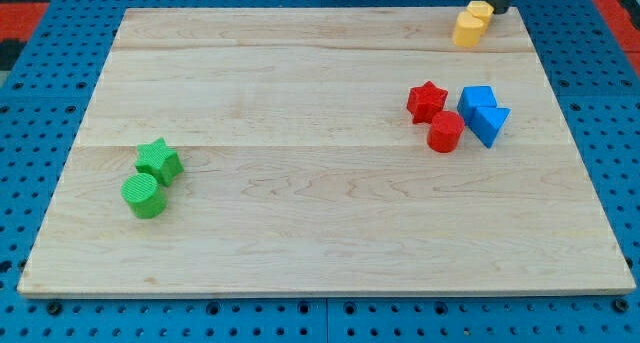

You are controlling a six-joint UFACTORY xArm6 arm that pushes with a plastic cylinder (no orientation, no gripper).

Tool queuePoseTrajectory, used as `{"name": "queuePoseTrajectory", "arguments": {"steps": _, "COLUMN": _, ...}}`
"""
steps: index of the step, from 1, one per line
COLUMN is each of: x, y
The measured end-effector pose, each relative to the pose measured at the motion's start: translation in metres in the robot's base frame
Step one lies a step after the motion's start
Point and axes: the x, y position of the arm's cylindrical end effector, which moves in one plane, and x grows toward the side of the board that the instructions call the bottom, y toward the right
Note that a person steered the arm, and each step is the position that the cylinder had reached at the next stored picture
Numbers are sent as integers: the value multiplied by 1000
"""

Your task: Push the yellow heart close to the red star

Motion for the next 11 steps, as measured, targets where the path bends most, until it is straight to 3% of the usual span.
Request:
{"name": "queuePoseTrajectory", "arguments": {"steps": 1, "x": 61, "y": -15}}
{"name": "queuePoseTrajectory", "arguments": {"steps": 2, "x": 90, "y": -63}}
{"name": "queuePoseTrajectory", "arguments": {"steps": 3, "x": 79, "y": -61}}
{"name": "queuePoseTrajectory", "arguments": {"steps": 4, "x": 84, "y": 24}}
{"name": "queuePoseTrajectory", "arguments": {"steps": 5, "x": 22, "y": 48}}
{"name": "queuePoseTrajectory", "arguments": {"steps": 6, "x": 2, "y": -28}}
{"name": "queuePoseTrajectory", "arguments": {"steps": 7, "x": 63, "y": -133}}
{"name": "queuePoseTrajectory", "arguments": {"steps": 8, "x": 104, "y": -189}}
{"name": "queuePoseTrajectory", "arguments": {"steps": 9, "x": 94, "y": -226}}
{"name": "queuePoseTrajectory", "arguments": {"steps": 10, "x": 34, "y": -306}}
{"name": "queuePoseTrajectory", "arguments": {"steps": 11, "x": 88, "y": -332}}
